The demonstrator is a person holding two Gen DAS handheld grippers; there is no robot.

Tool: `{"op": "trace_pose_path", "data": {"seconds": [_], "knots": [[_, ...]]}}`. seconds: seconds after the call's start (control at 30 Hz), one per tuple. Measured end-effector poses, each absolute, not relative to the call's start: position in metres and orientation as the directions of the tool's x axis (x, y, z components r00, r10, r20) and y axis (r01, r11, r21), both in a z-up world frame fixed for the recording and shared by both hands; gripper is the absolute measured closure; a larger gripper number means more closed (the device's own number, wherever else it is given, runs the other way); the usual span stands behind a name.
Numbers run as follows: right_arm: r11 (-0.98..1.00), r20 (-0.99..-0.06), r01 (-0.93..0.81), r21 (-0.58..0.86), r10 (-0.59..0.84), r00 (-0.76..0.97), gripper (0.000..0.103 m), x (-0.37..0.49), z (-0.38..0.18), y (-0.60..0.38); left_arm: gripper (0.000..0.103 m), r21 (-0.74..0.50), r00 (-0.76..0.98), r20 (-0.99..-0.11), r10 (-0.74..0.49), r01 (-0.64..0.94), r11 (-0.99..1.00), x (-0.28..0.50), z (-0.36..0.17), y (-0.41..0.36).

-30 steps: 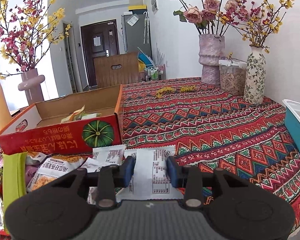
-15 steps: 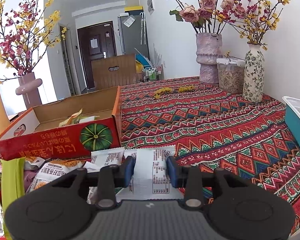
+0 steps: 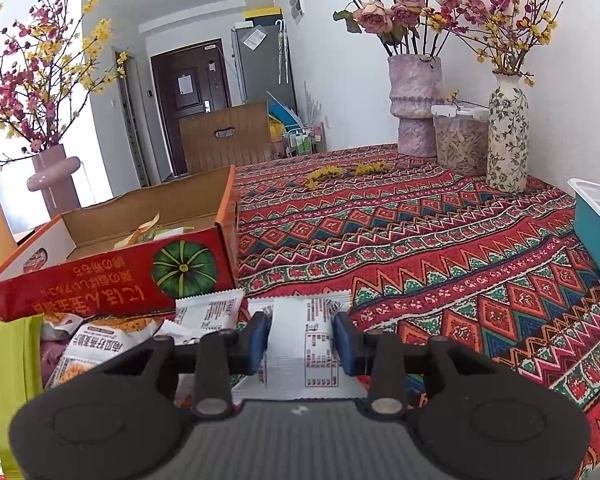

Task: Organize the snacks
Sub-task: 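Grasp a white packet with blue print using the left tool while the right tool holds its packet, then carry both held white packets up and over the open box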

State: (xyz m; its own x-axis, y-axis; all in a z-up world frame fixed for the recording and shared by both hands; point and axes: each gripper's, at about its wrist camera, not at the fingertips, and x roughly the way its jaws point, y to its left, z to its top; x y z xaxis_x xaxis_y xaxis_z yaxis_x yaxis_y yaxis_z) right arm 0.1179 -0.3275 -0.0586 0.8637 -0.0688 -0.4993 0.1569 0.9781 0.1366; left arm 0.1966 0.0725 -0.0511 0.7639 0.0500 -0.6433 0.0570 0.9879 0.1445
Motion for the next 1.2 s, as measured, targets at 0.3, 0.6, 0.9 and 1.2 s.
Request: {"op": "trace_pose_path", "data": {"seconds": [0.3, 0.6, 0.9, 1.2], "knots": [[0.978, -0.498, 0.155, 0.14, -0.065, 0.865, 0.067, 0.117, -0.059, -0.326, 0.036, 0.071, 0.756, -0.654, 0.011, 0.047, 0.996, 0.192, -0.052, 0.084], [0.979, -0.494, 0.145, 0.141, -0.057, 0.867, 0.067, 0.115, -0.056, -0.324, 0.042, 0.065, 0.772, -0.635, 0.028, 0.016, 0.998, 0.181, -0.048, 0.084], [0.981, -0.487, 0.13, 0.144, -0.044, 0.872, 0.067, 0.114, -0.052, -0.32, 0.042, 0.058, 0.794, -0.608, 0.018, 0.023, 0.998, 0.172, -0.04, 0.078], [0.984, -0.461, 0.103, 0.147, -0.024, 0.887, 0.067, 0.115, -0.042, -0.314, 0.042, 0.034, 0.838, -0.546, -0.018, 0.043, 0.999, 0.16, -0.016, 0.065]]}}
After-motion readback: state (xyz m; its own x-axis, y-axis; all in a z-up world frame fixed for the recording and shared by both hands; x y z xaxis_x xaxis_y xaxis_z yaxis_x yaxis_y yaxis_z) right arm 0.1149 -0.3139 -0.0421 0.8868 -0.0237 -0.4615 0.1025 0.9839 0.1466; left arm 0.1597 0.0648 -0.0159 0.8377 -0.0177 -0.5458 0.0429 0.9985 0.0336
